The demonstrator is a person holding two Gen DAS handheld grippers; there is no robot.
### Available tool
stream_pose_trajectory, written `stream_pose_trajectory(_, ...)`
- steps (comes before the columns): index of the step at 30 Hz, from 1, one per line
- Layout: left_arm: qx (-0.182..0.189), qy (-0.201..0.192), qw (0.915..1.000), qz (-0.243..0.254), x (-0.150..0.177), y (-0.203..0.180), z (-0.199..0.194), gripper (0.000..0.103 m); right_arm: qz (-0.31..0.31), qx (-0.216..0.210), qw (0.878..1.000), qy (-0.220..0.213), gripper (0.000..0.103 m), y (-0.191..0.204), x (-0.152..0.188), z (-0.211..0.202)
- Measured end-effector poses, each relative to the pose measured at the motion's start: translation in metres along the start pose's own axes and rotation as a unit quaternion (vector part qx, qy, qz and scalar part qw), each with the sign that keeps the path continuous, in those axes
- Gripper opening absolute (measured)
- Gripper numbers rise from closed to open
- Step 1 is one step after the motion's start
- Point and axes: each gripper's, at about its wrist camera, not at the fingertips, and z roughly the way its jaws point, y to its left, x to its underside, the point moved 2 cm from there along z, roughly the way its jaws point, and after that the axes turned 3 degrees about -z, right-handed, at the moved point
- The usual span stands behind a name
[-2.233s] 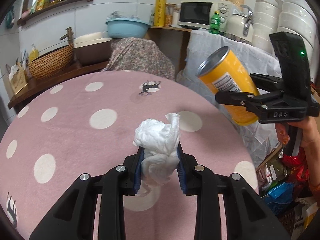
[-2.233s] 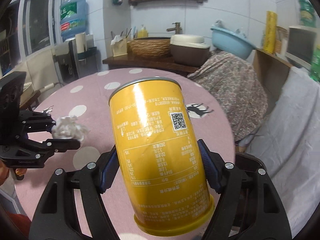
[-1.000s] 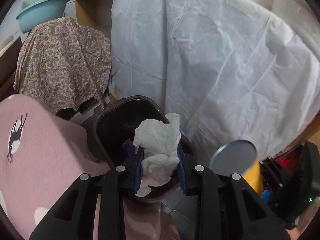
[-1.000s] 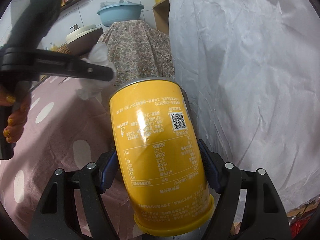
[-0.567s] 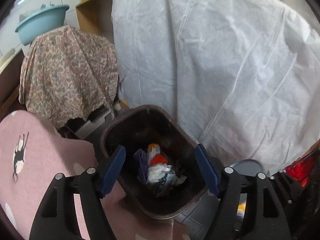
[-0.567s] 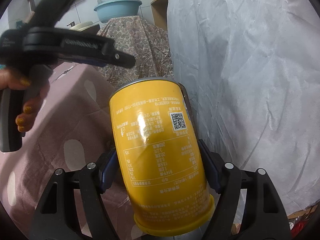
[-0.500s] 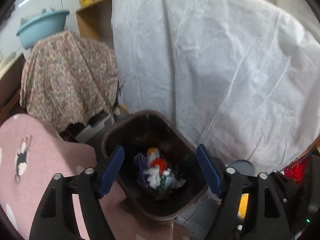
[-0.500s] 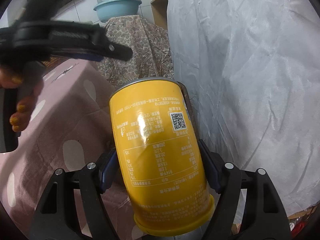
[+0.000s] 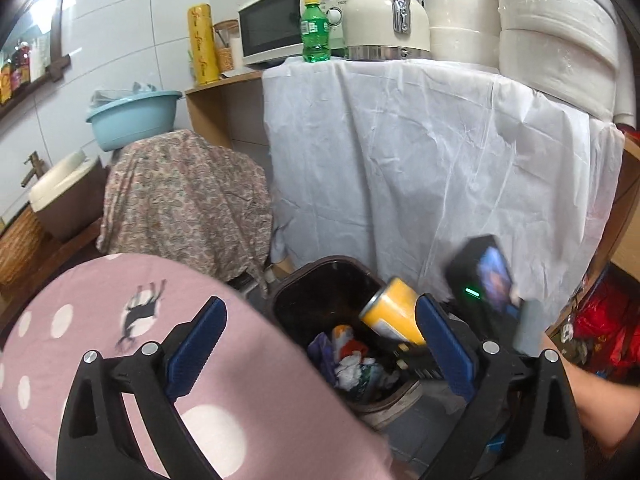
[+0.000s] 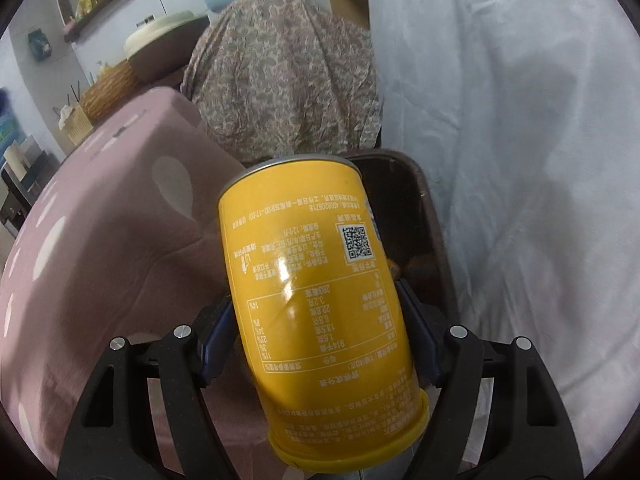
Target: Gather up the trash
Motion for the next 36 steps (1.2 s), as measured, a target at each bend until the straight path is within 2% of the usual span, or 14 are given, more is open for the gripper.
stream_pose_trajectory(8, -0.014, 0.000, 0.9999, -0.004, 0.015, 0.020, -0.018, 0.094, 0.021, 0.030, 0.995, 0.095, 0.073, -0.008, -0.010, 0.090)
stream_pose_trajectory(12, -0.017, 0.001, 0.9998, -0.006, 0.018, 0.027, -0.020, 0.094, 0.028, 0.057, 0.988, 0.138, 0.073, -0.019, -0.005, 0.120)
stream_pose_trajectory(14, -0.015, 0.003, 0.9998, -0.007, 0.019, 0.029, -0.020, 0.094, 0.034, 0.051, 0.985, 0.162, 0.074, -0.022, -0.003, 0.132)
stream_pose_trajectory(18, -0.014, 0.005, 0.9998, -0.009, 0.022, 0.031, -0.017, 0.094, 0.033, 0.061, 0.982, 0.178, 0.075, -0.025, -0.002, 0.144)
stream_pose_trajectory(20, -0.015, 0.007, 0.9998, -0.008, 0.023, 0.031, -0.017, 0.094, 0.035, 0.067, 0.982, 0.176, 0.079, -0.025, -0.002, 0.145)
stream_pose_trajectory(24, -0.014, 0.007, 0.9998, -0.012, 0.026, 0.033, -0.018, 0.094, 0.048, 0.066, 0.985, 0.150, 0.082, -0.025, -0.004, 0.132)
stream_pose_trajectory(27, -0.016, 0.004, 0.9998, -0.015, 0.028, 0.034, -0.022, 0.094, 0.043, 0.076, 0.990, 0.113, 0.082, -0.019, -0.003, 0.109)
stream_pose_trajectory(32, -0.021, -0.012, 0.9994, -0.024, 0.033, 0.038, -0.041, 0.094, -0.029, 0.130, 0.991, 0.014, 0.082, 0.020, 0.001, 0.043)
stream_pose_trajectory(34, -0.026, -0.022, 0.9991, -0.027, 0.037, 0.040, -0.052, 0.096, -0.043, 0.141, 0.989, -0.028, 0.089, 0.034, 0.009, 0.007)
stream_pose_trajectory(36, -0.028, -0.031, 0.9986, -0.031, 0.042, 0.042, -0.064, 0.098, -0.047, 0.142, 0.987, -0.061, 0.092, 0.045, 0.017, -0.025)
